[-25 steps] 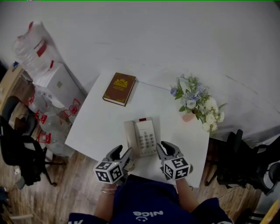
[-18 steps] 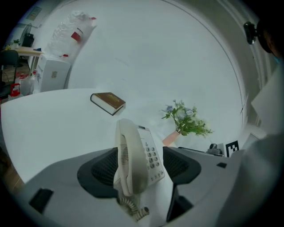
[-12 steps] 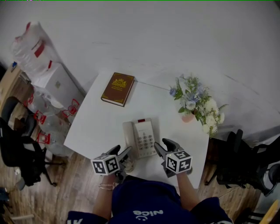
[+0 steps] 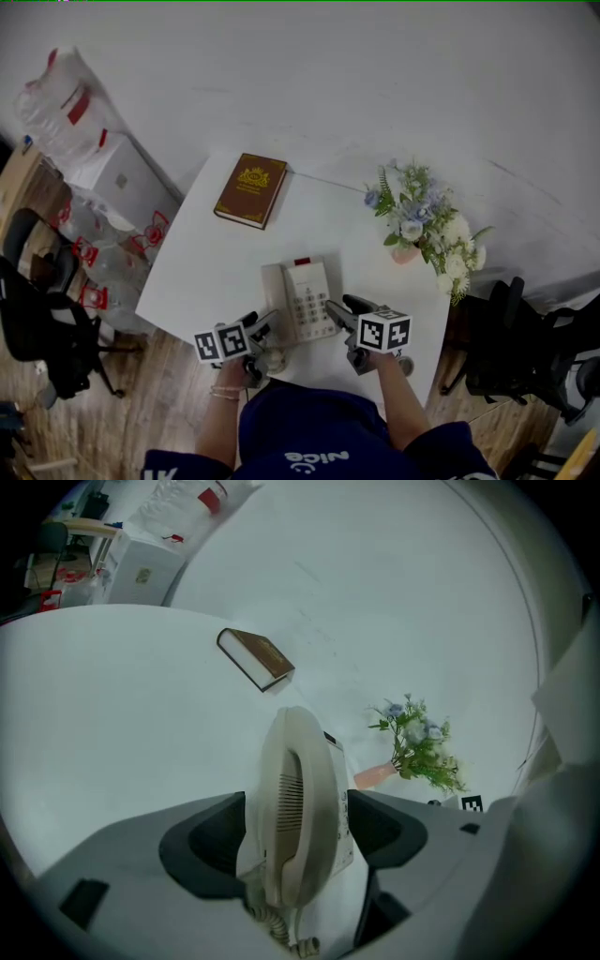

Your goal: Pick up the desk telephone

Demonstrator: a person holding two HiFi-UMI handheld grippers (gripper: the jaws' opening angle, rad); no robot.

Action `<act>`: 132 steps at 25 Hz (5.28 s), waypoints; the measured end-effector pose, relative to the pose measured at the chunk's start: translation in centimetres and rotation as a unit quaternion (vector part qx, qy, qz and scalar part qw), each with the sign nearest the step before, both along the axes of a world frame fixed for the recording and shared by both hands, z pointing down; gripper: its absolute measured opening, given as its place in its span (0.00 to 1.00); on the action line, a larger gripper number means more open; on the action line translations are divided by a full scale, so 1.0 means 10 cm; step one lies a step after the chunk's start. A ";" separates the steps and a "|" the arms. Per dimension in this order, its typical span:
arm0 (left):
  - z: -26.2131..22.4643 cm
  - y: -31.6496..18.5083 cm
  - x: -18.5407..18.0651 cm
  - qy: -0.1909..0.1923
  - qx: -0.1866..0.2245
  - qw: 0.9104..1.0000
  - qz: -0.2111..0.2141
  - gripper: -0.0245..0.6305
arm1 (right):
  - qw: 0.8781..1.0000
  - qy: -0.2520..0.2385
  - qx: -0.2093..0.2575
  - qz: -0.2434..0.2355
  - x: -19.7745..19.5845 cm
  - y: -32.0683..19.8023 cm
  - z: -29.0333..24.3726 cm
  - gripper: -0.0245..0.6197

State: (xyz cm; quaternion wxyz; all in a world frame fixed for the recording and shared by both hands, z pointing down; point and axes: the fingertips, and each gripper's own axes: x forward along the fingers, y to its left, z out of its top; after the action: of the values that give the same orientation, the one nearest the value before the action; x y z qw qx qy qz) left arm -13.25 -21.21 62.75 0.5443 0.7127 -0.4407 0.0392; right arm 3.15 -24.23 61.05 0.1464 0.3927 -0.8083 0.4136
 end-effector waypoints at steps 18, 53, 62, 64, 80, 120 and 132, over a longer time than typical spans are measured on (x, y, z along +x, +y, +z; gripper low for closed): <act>0.16 -0.21 0.08 0.079 -0.041 0.994 0.067 0.56 | 0.992 -0.040 -0.092 -0.079 -0.19 -0.15 0.45 0.46; 0.16 -0.26 0.18 0.117 -0.009 0.992 0.036 0.53 | 0.990 -0.054 -0.113 -0.065 -0.24 -0.09 0.49 0.38; 0.07 -0.21 0.20 0.108 0.002 0.994 0.031 0.51 | 0.992 -0.056 -0.108 -0.043 -0.20 0.01 0.42 0.37; 0.06 -0.19 0.19 0.108 0.005 0.994 0.034 0.51 | 0.992 -0.061 -0.107 -0.038 -0.20 0.04 0.40 0.37; -0.53 -0.17 0.21 0.081 0.084 0.992 0.052 0.50 | 0.994 -0.100 -0.048 -0.018 -0.19 0.11 -0.10 0.36; -2.22 -0.09 0.17 0.084 0.292 0.952 0.028 0.50 | 0.973 -0.135 0.187 0.004 -0.15 0.10 -1.88 0.36; -2.52 -0.10 0.16 0.087 0.331 0.940 0.023 0.50 | 0.961 -0.139 0.239 0.011 -0.14 0.06 -2.25 0.36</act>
State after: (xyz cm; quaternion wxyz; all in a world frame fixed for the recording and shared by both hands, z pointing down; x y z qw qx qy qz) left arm -11.68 -22.24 37.52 0.3132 0.8630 -0.3635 -0.1583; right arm 1.73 -23.64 38.59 -0.0699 0.3635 -0.8916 0.2608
